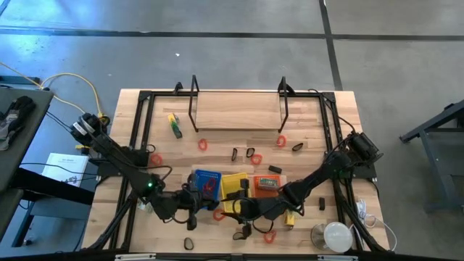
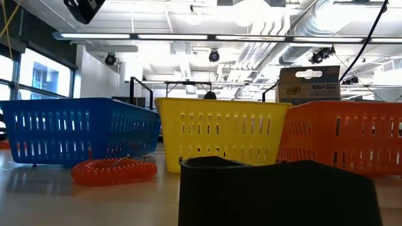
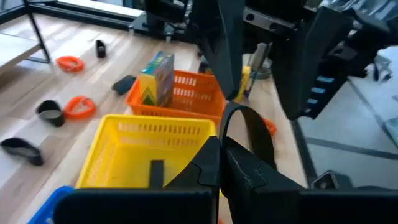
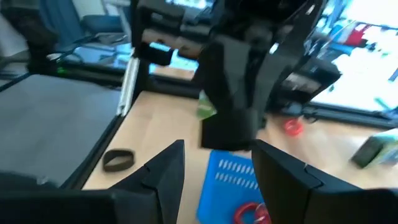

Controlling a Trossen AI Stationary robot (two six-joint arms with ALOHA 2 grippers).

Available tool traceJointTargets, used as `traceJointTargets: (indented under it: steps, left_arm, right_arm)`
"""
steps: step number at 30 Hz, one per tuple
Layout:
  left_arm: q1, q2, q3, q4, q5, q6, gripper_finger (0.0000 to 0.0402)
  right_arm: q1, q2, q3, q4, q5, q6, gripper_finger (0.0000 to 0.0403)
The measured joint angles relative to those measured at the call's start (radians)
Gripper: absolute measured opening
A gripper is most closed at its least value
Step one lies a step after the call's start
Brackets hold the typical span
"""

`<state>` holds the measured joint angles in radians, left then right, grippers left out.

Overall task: Pick & Place Office Desk Supplies
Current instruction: Put the black rubber band into the yellow basket

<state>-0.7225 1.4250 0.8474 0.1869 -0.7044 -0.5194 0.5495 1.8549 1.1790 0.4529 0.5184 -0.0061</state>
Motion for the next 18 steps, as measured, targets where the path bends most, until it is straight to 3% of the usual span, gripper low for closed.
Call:
traceJointTargets:
  steps: [12, 18]
  left_arm:
    - [0.008, 0.0, 0.0, 0.039, 0.029, 0.034, 0.0001]
    - [0.008, 0.0, 0.0, 0.04, 0.029, 0.042, 0.0001]
  right_arm:
    - [-0.04, 0.0, 0.0, 0.04, -0.008, 0.057, 0.0174]
    - [-0.061, 0.0, 0.0, 0.067, -0.155, 0.087, 0.0174]
